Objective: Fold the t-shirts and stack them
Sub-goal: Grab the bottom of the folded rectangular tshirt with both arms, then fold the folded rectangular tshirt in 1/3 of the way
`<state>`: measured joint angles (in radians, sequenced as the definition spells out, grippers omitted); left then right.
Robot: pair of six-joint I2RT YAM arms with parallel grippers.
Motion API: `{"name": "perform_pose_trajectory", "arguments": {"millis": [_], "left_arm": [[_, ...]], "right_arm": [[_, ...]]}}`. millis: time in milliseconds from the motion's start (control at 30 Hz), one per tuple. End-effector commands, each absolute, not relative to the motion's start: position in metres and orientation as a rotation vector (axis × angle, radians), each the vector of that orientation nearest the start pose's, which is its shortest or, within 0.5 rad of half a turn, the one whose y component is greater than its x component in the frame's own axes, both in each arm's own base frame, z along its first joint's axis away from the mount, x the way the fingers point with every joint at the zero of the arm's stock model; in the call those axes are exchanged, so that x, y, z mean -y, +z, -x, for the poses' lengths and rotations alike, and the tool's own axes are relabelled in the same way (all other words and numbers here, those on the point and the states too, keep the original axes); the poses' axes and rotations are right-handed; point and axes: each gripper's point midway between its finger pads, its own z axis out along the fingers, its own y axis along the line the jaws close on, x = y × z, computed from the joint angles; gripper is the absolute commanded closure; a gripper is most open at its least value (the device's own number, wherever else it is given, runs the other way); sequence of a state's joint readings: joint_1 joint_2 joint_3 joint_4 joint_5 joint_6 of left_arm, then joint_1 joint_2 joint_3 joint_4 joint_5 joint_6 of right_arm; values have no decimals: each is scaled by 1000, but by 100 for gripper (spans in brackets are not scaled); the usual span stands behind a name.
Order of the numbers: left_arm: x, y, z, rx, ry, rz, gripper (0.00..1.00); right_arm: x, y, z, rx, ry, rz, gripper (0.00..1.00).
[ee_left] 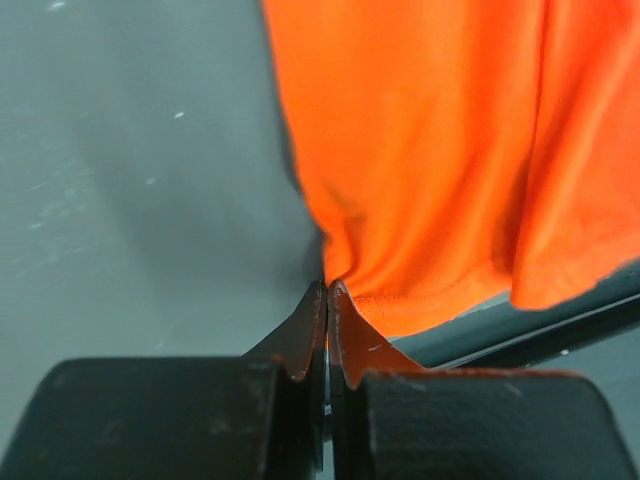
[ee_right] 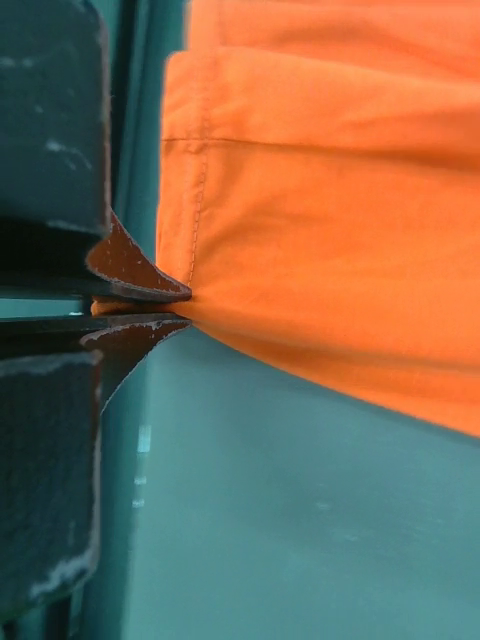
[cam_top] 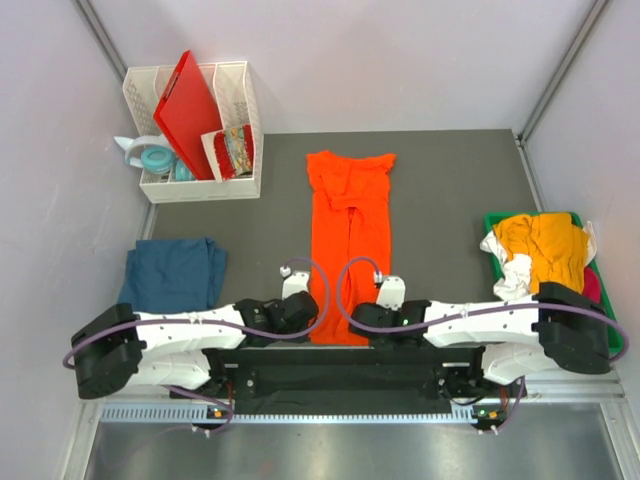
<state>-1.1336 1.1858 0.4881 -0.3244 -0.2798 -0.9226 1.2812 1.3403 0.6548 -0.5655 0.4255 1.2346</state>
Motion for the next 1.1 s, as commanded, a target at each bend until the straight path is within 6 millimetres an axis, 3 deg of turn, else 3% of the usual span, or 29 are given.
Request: {"name": "perform_pose_trajectory", "arguments": {"millis": [0, 167, 467, 633, 767, 833, 900, 933, 1000, 1033, 1067], "left_arm": [[220, 53, -134, -2510, -409, -189, 100], [220, 89, -145, -2442, -408, -169, 100], [228, 129, -173, -2309, -369, -129, 100], [238, 153, -201, -2216, -326, -133, 100], [238, 156, -233, -2213, -300, -79, 100], [245, 155, -248, -2212, -335, -72, 100], [239, 153, -269, -2224, -333, -26, 100], [241, 151, -280, -2224, -320, -27, 100], [236, 157, -305, -2212, -317, 16, 100], [235, 148, -315, -2230, -290, 6, 100], [230, 150, -329, -2219, -281, 37, 100]], "right_arm": [[-228, 47, -102, -2573, 142, 34, 100], [-229, 76, -112, -2502, 158, 2, 100], [-225, 118, -141, -2384, 116, -49, 100], [-217, 146, -189, -2315, 130, -117, 100], [-205, 158, -238, -2281, 101, -184, 100], [-208, 165, -258, -2271, 104, -159, 100], [-205, 157, -280, -2301, 76, -170, 100], [-208, 165, -294, -2282, 87, -159, 100], [-205, 153, -317, -2317, 51, -169, 100], [-210, 164, -332, -2292, 66, -157, 100], [-207, 153, -345, -2312, 33, -162, 100]]}}
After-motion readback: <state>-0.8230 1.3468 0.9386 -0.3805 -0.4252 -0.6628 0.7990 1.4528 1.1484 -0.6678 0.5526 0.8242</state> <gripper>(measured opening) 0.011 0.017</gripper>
